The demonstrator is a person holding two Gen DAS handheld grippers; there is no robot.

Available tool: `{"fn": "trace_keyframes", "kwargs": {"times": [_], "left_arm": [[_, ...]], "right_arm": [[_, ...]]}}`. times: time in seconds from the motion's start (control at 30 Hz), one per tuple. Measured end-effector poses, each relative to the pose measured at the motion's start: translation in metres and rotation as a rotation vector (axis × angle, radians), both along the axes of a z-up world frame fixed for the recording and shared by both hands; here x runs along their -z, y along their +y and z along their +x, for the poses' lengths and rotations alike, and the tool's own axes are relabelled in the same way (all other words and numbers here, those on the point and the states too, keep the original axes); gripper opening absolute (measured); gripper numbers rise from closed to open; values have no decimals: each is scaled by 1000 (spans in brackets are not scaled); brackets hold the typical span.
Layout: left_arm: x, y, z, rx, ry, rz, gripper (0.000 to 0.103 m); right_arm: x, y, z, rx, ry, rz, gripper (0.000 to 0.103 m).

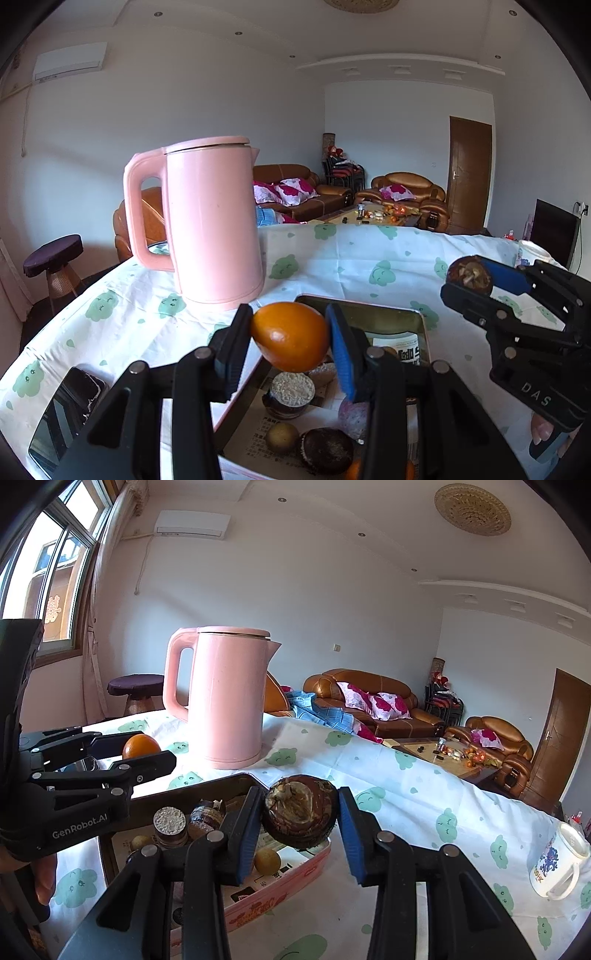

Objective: Organize fruits
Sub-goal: 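Carry the dark brown fruit with the right tool while the left tool carries the orange over the tin, then open both tools to drop the dark brown fruit and the orange into the tin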

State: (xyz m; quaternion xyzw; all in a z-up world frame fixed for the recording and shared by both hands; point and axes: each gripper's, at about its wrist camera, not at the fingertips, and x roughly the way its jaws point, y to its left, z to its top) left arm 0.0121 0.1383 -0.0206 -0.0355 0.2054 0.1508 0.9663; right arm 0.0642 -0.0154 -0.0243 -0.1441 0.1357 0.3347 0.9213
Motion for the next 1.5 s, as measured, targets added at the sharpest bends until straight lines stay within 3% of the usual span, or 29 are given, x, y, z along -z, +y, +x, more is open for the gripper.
{"fn": "trace_keyframes", "kwargs": {"times": [1.03, 1.5], "left_arm": [[13, 21, -1, -25, 44, -10, 43], [27, 16, 10, 4, 114, 5, 43]], "right_arm": [[25, 40, 12, -27, 95, -59, 42], [32, 44, 18, -21, 138, -80, 42]]}}
